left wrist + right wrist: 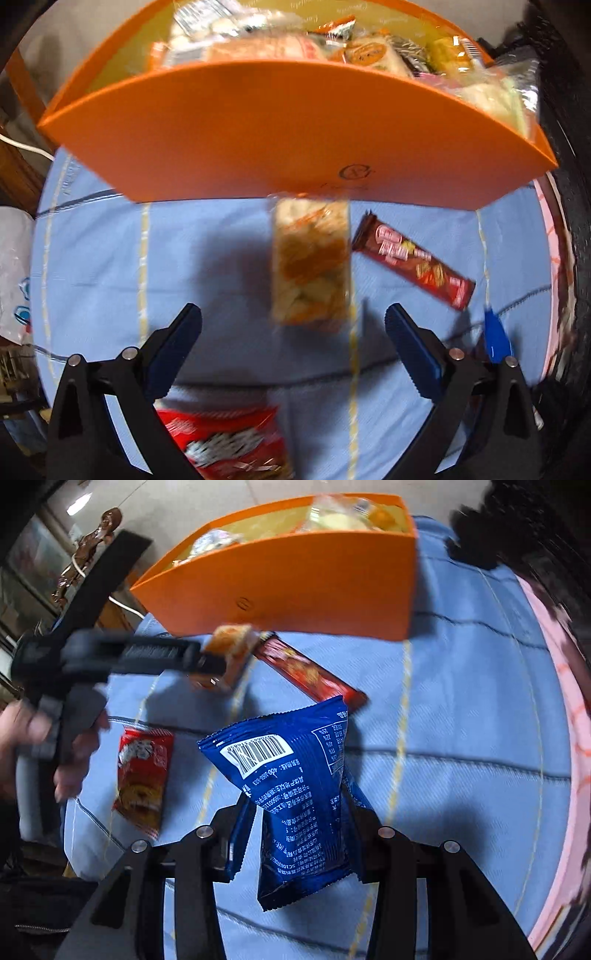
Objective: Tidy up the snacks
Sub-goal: 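Grasp the blue bag with the right tool while the left tool grasps the clear cracker pack, then carry the cracker pack in the left tool while the right tool carries the blue bag to the box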
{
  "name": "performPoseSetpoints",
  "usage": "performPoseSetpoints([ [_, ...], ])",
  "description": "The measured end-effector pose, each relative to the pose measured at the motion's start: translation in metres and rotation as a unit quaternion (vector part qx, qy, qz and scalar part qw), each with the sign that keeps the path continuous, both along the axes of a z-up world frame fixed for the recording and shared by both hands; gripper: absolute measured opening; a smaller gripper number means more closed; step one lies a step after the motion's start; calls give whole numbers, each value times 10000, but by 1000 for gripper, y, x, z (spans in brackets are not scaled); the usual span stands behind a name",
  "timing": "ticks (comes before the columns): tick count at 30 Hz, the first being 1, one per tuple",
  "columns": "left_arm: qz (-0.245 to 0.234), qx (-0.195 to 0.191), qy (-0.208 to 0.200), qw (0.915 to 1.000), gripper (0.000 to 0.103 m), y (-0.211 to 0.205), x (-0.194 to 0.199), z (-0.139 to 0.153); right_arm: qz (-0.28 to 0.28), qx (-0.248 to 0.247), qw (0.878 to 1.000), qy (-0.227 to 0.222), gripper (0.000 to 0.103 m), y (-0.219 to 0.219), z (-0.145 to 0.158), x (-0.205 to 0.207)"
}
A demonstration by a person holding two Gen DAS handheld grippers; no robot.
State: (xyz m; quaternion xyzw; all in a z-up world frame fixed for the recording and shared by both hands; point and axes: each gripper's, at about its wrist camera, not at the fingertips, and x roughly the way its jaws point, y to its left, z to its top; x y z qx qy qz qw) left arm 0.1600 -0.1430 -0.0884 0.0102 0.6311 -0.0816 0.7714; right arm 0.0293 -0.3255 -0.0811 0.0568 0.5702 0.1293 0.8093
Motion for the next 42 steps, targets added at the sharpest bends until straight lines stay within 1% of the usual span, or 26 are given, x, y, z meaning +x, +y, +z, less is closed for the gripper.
performPoseSetpoints([
  [1,102,-48,68,9999,97,-1,4,-4,-46,13,10000,11,44,-2,0,-3],
  [2,200,-93,166,9996,89,-1,8,-9,-103,37,9999,25,44,-5,-1,-5],
  [3,285,-192,322,9989,65,-2,13,-16,-146,30,9999,25,44,-7,-1,-6],
  [4,298,-240,465,9982,53,-3,15,-21,-173,18,9998,13,44,-7,-1,-7],
  [5,300,-175,335,9988,47,-4,15,-20,-200,27,9998,3,44,-9,0,-6],
  [8,60,-10,245,9997,47,-5,13,-25,-232,55,9997,-62,44,-8,4,-5],
  [9,57,180,171,9997,46,-1,9,-25,-210,64,9997,-105,44,-7,7,-4],
  [11,76,305,111,9994,46,7,4,-25,-171,71,9997,-178,44,-5,13,-1],
  [13,171,199,134,9996,46,24,-7,-24,-84,67,9996,-252,44,1,19,1],
  [15,246,230,108,9994,46,35,-15,-22,34,57,9995,-319,44,10,25,5],
  [17,316,151,93,9993,46,50,-25,-17,129,57,9992,-383,44,18,32,8],
  [21,414,1,-9,9991,45,75,-40,-3,241,121,9977,-622,44,25,55,15],
  [22,433,-50,-72,9990,45,83,-41,4,241,162,9972,-689,44,25,62,16],
  [24,458,-168,-198,9986,45,75,-44,22,230,233,9960,-831,44,24,77,21],
  [26,434,-269,-430,9978,45,90,-42,44,218,269,9946,-980,44,24,91,24],
  [29,455,-410,-763,9952,45,90,-38,76,224,335,9916,-1227,42,25,111,30],
  [32,382,-525,-1084,9920,45,91,-24,114,242,436,9873,-1510,39,26,131,40],
  [33,345,-612,-1188,9904,45,88,-16,122,280,418,9854,-1629,37,28,139,48],
  [34,323,-661,-1241,9895,45,87,-13,130,315,391,9851,-1646,36,30,142,54],
  [35,290,-642,-1289,9891,45,85,-8,137,413,352,9869,-1517,37,33,140,62],
  [36,295,-590,-1309,9892,45,84,-6,140,560,347,9900,-1250,39,35,133,67],
  [37,322,-660,-1290,9889,45,85,-5,137,796,330,9926,-855,45,40,116,70],
  [38,325,-717,-1236,9892,45,84,-6,132,809,210,9935,-769,52,42,106,71],
  [39,318,-688,-1162,9903,45,82,-7,127,805,1,9943,-695,61,45,93,72],
  [41,309,-632,-978,9927,45,81,-10,113,912,-278,9947,-375,60,55,49,78],
  [42,352,-660,-891,9932,45,81,-11,108,872,-441,9952,-81,60,58,26,81],
])
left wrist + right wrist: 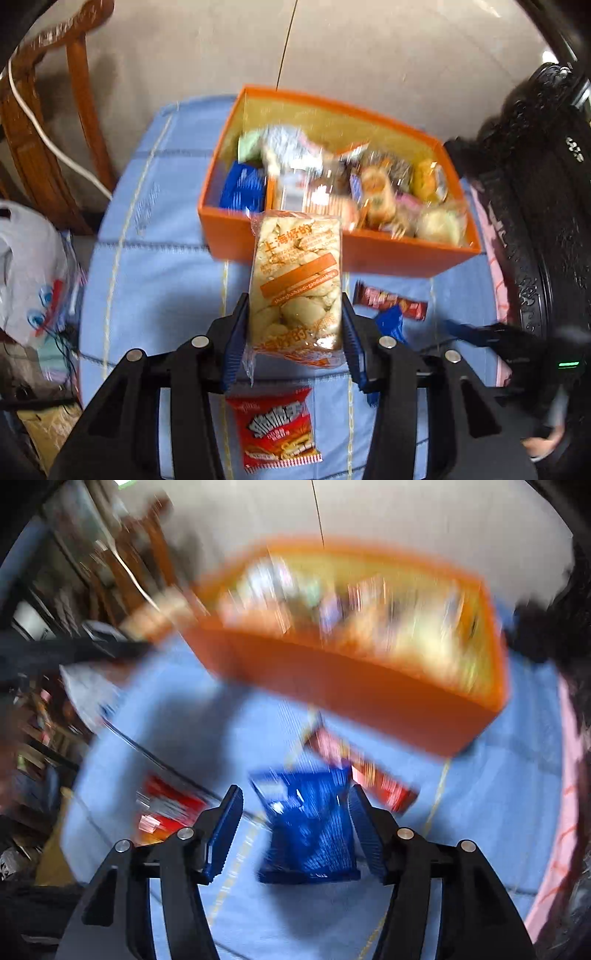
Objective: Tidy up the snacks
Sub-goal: 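Carry the cracker pack in the left tool while the right tool carries the blue bag to the box, then release the cracker pack into the box with the left tool while the right tool releases the blue bag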
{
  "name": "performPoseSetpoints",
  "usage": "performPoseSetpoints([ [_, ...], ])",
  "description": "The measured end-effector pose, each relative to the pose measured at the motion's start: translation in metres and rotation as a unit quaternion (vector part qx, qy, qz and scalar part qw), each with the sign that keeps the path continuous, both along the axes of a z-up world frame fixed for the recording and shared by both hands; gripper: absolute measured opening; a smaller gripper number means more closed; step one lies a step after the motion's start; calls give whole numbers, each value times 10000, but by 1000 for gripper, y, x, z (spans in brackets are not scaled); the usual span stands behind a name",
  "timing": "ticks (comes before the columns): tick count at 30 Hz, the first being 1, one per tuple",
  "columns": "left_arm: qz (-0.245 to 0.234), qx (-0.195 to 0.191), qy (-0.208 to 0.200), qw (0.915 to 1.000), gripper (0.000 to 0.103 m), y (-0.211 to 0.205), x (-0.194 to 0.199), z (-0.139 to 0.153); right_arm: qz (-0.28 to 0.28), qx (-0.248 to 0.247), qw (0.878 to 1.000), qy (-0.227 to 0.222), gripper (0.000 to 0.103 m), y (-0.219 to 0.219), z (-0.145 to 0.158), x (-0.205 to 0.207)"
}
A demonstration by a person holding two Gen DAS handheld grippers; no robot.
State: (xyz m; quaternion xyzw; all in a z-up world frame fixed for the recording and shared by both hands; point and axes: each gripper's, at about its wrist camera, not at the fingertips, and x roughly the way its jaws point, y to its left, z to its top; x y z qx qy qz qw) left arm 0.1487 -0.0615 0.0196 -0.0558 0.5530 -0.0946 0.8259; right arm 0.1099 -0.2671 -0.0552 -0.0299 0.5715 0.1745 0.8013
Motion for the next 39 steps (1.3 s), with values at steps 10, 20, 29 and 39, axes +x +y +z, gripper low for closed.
performPoseSetpoints([
  [10,18,0,263,9997,45,5,-15,-18,46,-586,9982,-86,32,21,-42,-5],
  [20,-71,20,188,9998,45,5,-20,-12,-280,292,9957,-828,30,-20,52,-34],
  [29,-339,-36,-560,9979,45,-20,28,45,-284,561,9794,-1920,30,-12,141,35],
  [39,214,148,-757,9968,96,-23,69,36,-822,687,9758,-1904,68,-29,117,60],
])
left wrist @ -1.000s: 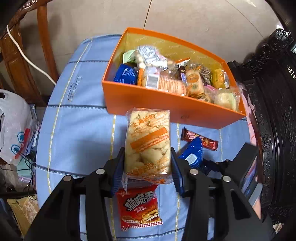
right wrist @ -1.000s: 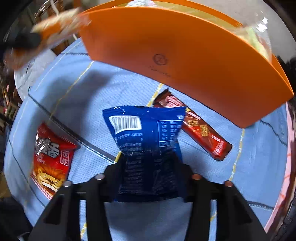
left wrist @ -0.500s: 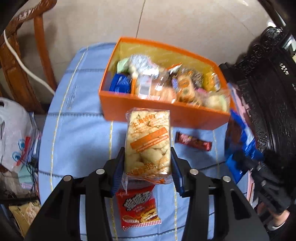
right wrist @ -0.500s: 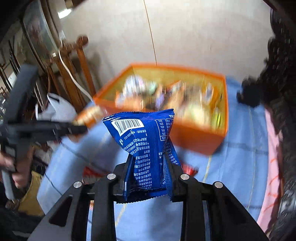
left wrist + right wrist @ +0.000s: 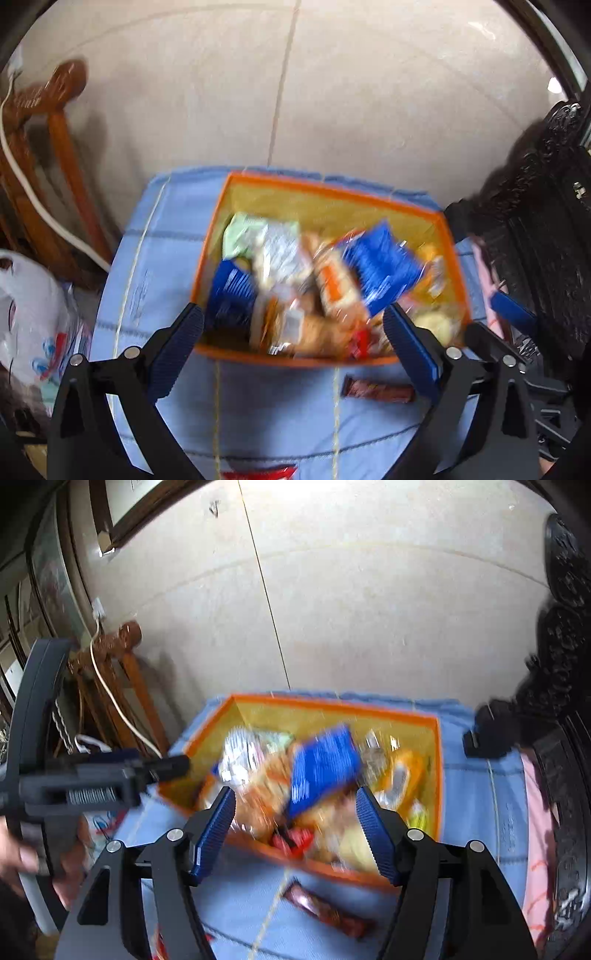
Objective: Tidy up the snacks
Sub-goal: 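Release the cracker pack into the box with the left tool while the right tool releases the blue bag, then move the left tool to the red chip bag while the right tool moves to the brown wafer bar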
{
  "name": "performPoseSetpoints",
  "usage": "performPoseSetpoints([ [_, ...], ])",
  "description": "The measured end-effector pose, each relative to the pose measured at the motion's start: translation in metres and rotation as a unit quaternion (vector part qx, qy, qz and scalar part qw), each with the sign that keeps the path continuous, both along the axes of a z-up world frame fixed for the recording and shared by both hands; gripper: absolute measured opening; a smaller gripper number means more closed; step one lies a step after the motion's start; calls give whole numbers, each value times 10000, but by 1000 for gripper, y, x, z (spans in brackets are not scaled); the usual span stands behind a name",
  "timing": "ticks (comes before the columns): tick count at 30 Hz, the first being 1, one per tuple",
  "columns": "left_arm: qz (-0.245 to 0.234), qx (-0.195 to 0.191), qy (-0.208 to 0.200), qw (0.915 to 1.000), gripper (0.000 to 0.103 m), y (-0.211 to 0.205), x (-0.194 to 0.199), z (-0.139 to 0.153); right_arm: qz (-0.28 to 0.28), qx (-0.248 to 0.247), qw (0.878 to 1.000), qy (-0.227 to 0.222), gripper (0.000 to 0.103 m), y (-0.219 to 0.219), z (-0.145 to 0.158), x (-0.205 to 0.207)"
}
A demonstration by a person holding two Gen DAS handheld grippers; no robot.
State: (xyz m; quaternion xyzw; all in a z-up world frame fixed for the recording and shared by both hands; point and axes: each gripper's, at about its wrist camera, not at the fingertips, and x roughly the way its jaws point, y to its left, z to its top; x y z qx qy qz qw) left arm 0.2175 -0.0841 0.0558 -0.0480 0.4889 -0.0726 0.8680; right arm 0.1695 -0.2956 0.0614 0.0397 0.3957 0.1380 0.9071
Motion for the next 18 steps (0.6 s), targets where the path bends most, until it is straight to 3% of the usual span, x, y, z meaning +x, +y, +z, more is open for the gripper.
performPoseSetpoints([
  [2,3,24,187,9998,96,6,-8,-12,52,195,9995,225,68,-9,-17,-16],
  [7,101,46,590,9982,96,20,-34,-42,28,115,9975,692,76,-18,-52,-49],
  [12,133,165,971,9950,96,32,-63,-68,-99,-184,9932,1148,80,-20,-89,-69],
  [18,266,259,1438,9889,96,50,-104,-101,138,-516,9895,1341,85,-3,-118,-82],
])
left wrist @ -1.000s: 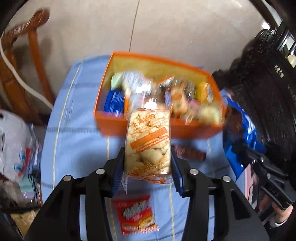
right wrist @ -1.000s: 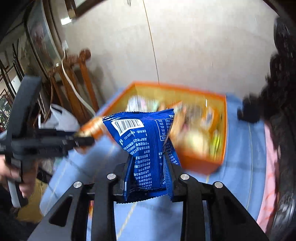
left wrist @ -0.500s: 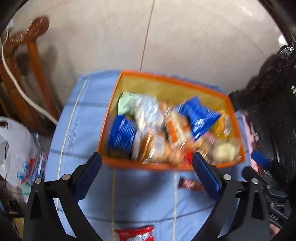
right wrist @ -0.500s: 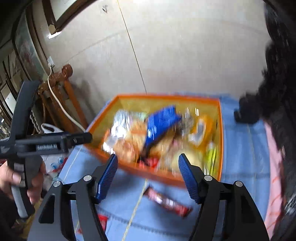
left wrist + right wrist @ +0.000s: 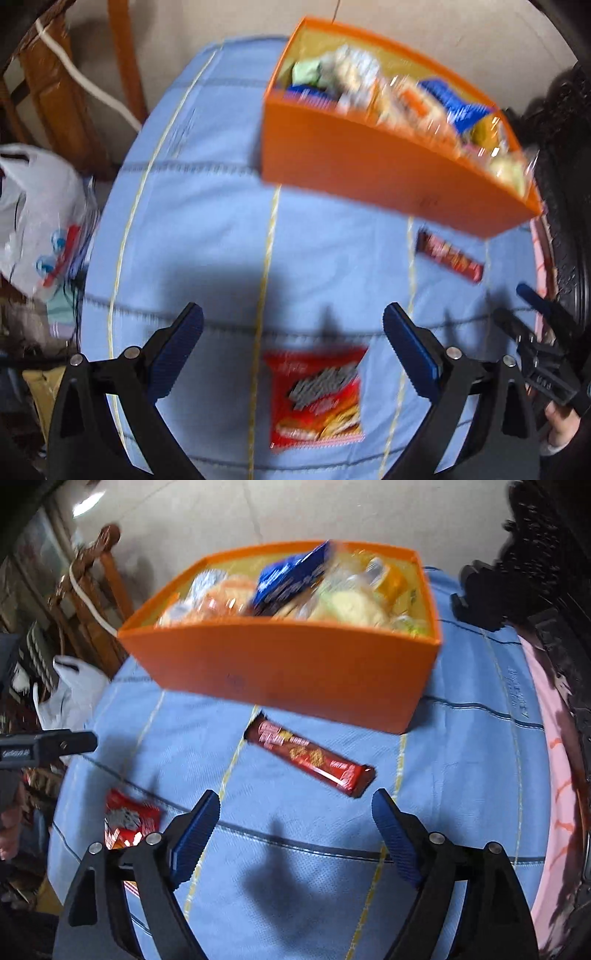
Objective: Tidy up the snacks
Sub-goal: 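Move the left tool to the red chip bag while the right tool moves to the brown wafer bar, then grasp the red chip bag with the left tool while the right tool grasps the brown wafer bar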
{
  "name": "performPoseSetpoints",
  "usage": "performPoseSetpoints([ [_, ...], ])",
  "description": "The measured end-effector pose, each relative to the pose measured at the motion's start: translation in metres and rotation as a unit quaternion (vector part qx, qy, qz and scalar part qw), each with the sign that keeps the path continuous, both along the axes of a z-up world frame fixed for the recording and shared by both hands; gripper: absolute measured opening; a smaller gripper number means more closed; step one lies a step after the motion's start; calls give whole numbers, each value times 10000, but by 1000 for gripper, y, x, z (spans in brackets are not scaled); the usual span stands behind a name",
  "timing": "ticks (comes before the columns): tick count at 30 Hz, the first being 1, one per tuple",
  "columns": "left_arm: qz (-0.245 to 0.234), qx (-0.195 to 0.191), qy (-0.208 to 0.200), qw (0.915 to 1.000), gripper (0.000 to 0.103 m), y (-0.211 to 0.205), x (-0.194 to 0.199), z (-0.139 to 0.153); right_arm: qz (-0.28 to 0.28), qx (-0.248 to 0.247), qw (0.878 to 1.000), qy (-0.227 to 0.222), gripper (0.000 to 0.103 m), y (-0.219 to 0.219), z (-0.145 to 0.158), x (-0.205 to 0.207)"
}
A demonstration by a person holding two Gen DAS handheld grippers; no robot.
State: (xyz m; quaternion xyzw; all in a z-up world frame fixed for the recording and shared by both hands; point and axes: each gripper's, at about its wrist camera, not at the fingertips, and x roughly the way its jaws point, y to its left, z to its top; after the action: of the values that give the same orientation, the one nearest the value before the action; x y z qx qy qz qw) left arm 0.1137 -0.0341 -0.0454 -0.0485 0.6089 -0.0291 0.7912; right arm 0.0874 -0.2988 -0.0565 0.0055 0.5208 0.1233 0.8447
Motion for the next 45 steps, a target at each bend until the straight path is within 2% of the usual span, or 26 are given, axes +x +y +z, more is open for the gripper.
performPoseSetpoints([
  [7,221,190,413,9987,96,12,-38,-26,716,-929,9931,72,86,33,-37,33],
  [12,293,277,548,9977,96,11,-56,-30,953,-1156,9883,299,85,43,-61,53],
  [14,329,293,604,9972,96,11,-62,-33,951,-835,9909,467,69,39,-64,56],
  [16,350,279,656,9968,96,11,-67,-36,948,-865,9906,483,30,36,-59,54],
  [18,349,226,703,9967,96,10,-70,-40,967,-934,9892,578,23,37,-56,43],
  [26,-54,126,857,9962,96,-9,-67,-50,668,-112,9951,723,23,23,-37,-32],
  [32,-376,303,844,9953,96,-24,-63,-63,493,-58,9937,1004,23,18,-44,-86],
  [35,-357,147,995,9943,96,-24,-58,-75,329,-48,9927,1157,26,18,-54,-101],
  [36,-298,29,1052,9940,97,-22,-56,-78,306,-67,9924,1186,29,18,-55,-103],
  [38,-299,87,1007,9944,97,-23,-54,-78,270,-70,9929,1152,44,20,-57,-102],
  [39,-326,134,988,9945,97,-24,-53,-78,208,-98,9932,1145,64,18,-57,-103],
  [40,-366,213,941,9947,97,-26,-53,-77,141,-118,9930,1170,76,19,-60,-104],
  [41,-396,314,907,9946,93,-29,-54,-76,151,-88,9933,1146,78,20,-60,-104],
  [42,-426,374,856,9947,78,-33,-55,-74,153,-133,9932,1143,82,22,-60,-105],
  [43,-579,465,657,9951,69,-37,-57,-66,170,-182,9930,1155,87,22,-61,-104],
  [45,-825,507,694,9929,68,-39,-58,-64,261,-341,9922,1169,92,31,-64,-101],
])
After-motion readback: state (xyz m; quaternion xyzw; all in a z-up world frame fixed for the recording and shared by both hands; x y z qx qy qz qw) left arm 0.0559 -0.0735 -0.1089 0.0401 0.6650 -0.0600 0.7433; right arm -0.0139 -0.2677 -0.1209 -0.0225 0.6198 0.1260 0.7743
